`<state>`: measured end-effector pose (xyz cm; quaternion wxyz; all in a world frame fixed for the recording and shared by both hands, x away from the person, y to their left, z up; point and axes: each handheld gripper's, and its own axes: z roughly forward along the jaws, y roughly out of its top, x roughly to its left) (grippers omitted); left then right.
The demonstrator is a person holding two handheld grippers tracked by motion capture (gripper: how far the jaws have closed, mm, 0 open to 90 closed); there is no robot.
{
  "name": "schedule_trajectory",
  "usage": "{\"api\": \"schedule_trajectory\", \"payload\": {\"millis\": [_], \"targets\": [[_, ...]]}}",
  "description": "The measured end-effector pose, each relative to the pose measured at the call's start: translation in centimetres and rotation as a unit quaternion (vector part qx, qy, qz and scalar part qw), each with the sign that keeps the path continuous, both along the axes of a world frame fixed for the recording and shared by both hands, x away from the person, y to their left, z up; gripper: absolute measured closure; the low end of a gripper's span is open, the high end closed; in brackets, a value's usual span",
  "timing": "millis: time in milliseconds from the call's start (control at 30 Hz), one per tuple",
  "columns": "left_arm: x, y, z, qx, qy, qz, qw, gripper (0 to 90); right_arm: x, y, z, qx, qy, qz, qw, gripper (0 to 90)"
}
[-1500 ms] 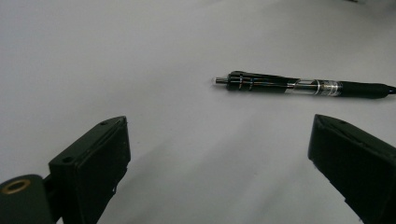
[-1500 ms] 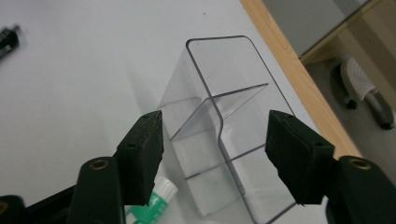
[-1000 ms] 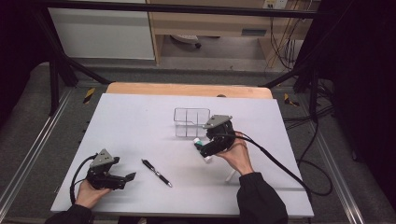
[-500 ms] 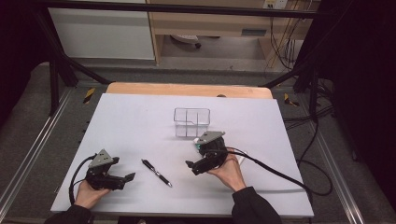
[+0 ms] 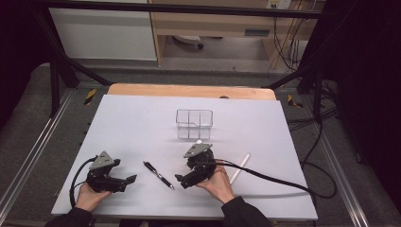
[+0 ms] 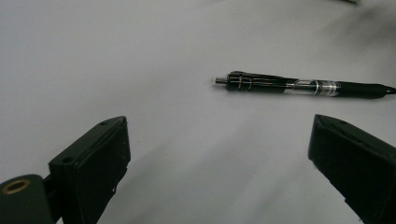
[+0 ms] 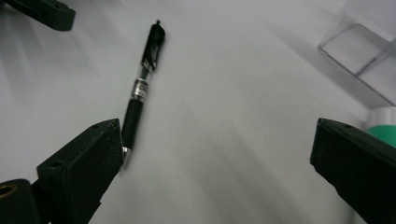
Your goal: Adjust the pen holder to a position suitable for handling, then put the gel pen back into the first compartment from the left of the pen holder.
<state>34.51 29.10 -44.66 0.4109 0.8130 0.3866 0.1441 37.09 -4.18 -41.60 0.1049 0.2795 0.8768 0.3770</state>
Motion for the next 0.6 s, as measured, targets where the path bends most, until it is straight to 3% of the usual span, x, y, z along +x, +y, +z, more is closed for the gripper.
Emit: {"api": "schedule_trajectory", "payload": {"millis": [400,500,600], "targets": [[0.0,0.2,0.0,-0.002,0.000,0.001,1.0000,5.4,-0.7,3.6,-1.7,0.015,0.025,0.003,0.9996,9.4],[0.0,0.2,0.0,-0.002,0.001,0.002,1.0000,5.4,-0.9,4.3,-2.0,0.009,0.028,0.007,0.9996,12.3],[0.0,0.1,0.1,-0.001,0.000,0.001,1.0000,5.5,-1.0,4.5,-2.2,0.022,0.032,0.008,0.9992,17.6]]}}
